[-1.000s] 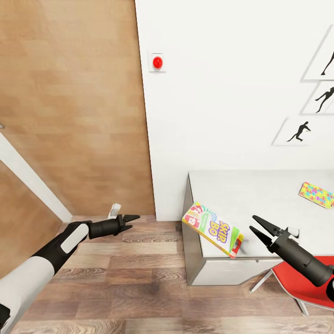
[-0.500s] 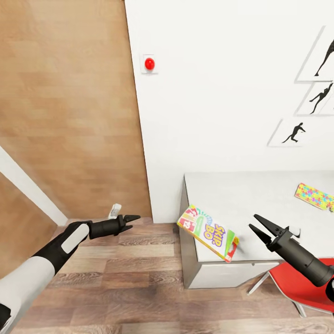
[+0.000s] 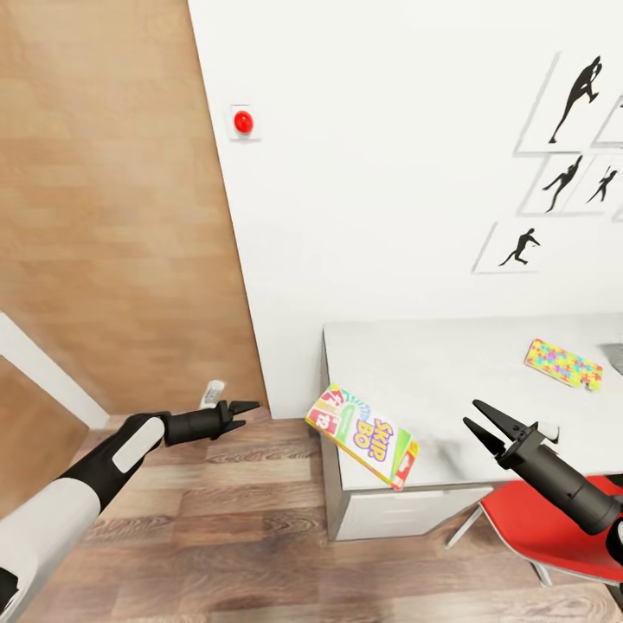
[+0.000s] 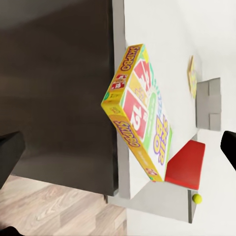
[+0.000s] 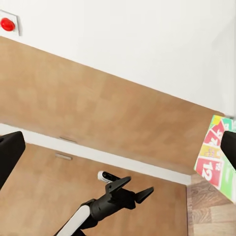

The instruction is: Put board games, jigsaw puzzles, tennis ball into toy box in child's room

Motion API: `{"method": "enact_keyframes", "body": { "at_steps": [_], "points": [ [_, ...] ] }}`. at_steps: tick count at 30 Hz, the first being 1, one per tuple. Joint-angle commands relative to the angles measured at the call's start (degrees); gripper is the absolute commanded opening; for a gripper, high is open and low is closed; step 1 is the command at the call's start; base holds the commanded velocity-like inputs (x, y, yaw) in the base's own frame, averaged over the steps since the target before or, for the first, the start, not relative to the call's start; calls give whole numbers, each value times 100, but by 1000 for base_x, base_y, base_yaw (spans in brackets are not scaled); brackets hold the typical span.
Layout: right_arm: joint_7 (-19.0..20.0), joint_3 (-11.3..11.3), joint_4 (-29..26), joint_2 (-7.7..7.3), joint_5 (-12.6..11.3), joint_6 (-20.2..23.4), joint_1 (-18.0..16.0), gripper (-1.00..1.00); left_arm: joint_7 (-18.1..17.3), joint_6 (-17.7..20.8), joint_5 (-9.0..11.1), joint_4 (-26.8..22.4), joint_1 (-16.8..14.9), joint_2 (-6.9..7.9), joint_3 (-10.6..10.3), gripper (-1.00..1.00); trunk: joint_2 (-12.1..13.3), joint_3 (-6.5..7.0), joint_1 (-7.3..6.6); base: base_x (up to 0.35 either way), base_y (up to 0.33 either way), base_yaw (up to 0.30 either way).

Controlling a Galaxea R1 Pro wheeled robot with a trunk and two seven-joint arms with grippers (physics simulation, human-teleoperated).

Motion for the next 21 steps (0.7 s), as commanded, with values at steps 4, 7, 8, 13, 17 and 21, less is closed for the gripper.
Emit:
{"method": "enact_keyframes", "body": {
  "at_steps": [4, 7, 8, 13, 17, 21],
  "points": [
    [17, -6, 0, 8, 7, 32, -6, 100, -21, 16, 38, 0, -7, 11, -25, 100, -11, -1, 3, 4, -21, -123],
    [17, -1, 0, 20, 8, 30, -6, 100, -29, 16, 38, 0, -7, 12, -23, 100, -11, 15, 3, 1, -6, -188],
    [19, 0, 0, 24, 8, 28, -6, 100, -33, 16, 38, 0, -7, 13, -24, 100, -11, 21, 3, 1, -3, -175],
    [24, 9, 0, 41, 7, 22, -6, 100, -45, 16, 38, 0, -7, 19, -25, 100, -11, 60, 3, 0, -1, -128],
    [24, 11, 0, 50, 7, 17, -6, 100, -51, 16, 38, 0, -7, 23, -25, 100, -11, 94, 3, 0, 0, -47],
    [25, 76, 0, 51, 10, 5, -6, 100, -54, 16, 38, 0, -7, 35, -19, 100, -11, 131, 3, 0, 0, -13]
  ]
}}
